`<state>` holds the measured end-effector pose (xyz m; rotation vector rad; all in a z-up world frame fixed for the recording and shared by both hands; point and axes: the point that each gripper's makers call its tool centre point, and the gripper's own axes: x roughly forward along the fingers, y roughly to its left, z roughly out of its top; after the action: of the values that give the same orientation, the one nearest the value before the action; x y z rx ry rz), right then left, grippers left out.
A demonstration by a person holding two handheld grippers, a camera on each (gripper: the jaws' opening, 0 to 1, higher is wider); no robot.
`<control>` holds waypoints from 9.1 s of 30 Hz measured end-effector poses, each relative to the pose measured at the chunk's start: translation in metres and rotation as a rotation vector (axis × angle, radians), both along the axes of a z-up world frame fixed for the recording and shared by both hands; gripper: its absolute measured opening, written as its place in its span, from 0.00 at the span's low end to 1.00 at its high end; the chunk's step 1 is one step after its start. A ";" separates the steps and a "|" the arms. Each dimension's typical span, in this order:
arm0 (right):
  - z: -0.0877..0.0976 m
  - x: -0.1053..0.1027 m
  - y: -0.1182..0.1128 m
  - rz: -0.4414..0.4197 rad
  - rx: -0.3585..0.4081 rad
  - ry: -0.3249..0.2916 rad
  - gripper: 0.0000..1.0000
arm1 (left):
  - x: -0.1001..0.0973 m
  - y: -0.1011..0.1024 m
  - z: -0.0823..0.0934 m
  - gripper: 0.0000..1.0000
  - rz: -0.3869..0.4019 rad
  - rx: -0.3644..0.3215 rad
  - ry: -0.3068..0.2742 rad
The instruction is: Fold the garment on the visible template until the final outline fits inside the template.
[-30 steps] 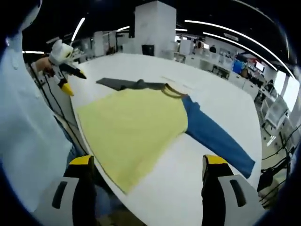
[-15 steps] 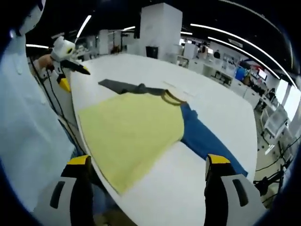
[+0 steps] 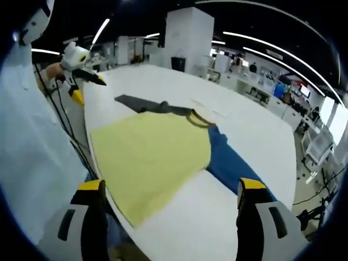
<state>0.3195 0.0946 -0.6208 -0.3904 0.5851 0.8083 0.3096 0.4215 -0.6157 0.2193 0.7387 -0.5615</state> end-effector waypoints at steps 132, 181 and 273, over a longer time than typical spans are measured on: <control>-0.147 0.192 -0.316 -0.834 -0.054 0.380 0.23 | 0.065 0.010 -0.003 0.99 0.108 0.005 0.051; -0.114 0.192 -0.284 -0.739 -0.029 0.363 0.02 | 0.056 0.012 -0.002 0.99 0.101 -0.001 0.038; 0.059 0.245 0.113 -0.105 0.408 0.302 0.02 | 0.012 0.057 0.021 0.99 0.129 -0.023 -0.050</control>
<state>0.5647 0.2078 -0.5623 0.1383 0.6953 0.8677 0.3221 0.4787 -0.5946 0.1624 0.6920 -0.4400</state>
